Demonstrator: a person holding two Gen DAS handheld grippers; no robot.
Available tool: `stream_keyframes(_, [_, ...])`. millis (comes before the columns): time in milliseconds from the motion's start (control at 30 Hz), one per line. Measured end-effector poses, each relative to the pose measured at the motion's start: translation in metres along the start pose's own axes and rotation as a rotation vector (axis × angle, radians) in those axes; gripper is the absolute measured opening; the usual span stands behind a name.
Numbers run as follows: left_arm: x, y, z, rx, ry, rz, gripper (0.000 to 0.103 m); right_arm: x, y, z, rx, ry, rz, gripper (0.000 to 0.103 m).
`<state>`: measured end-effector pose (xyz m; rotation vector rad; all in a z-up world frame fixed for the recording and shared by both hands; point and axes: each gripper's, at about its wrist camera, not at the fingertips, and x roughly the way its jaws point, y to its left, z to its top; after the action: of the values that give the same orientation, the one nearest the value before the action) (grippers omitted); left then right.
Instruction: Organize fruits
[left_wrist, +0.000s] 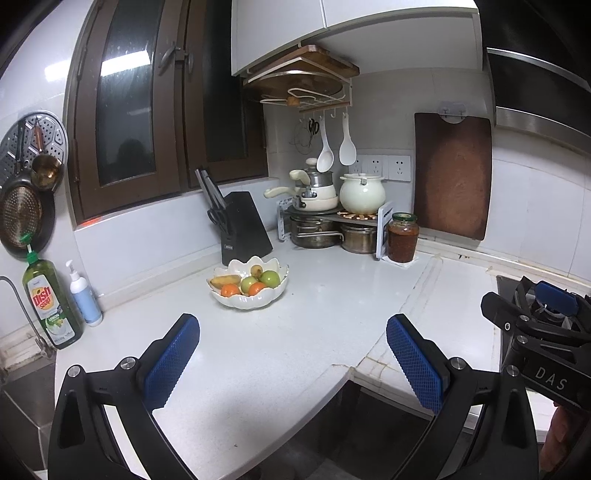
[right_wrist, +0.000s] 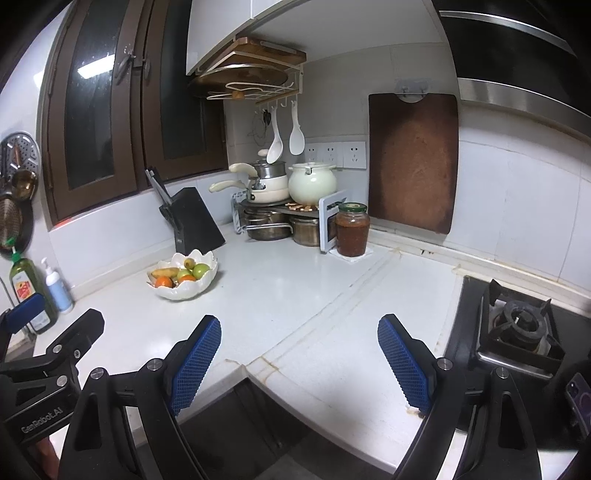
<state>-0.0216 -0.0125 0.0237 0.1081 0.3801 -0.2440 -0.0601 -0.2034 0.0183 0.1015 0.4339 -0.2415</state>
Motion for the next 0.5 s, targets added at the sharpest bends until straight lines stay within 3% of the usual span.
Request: stream_keyframes(500, [-0.012,-0.007,-0.005,0.001,0.003,-0.011,0.103,-0.015,-0.002,-0.005,-0.005,-0.018,-0.004,0.088])
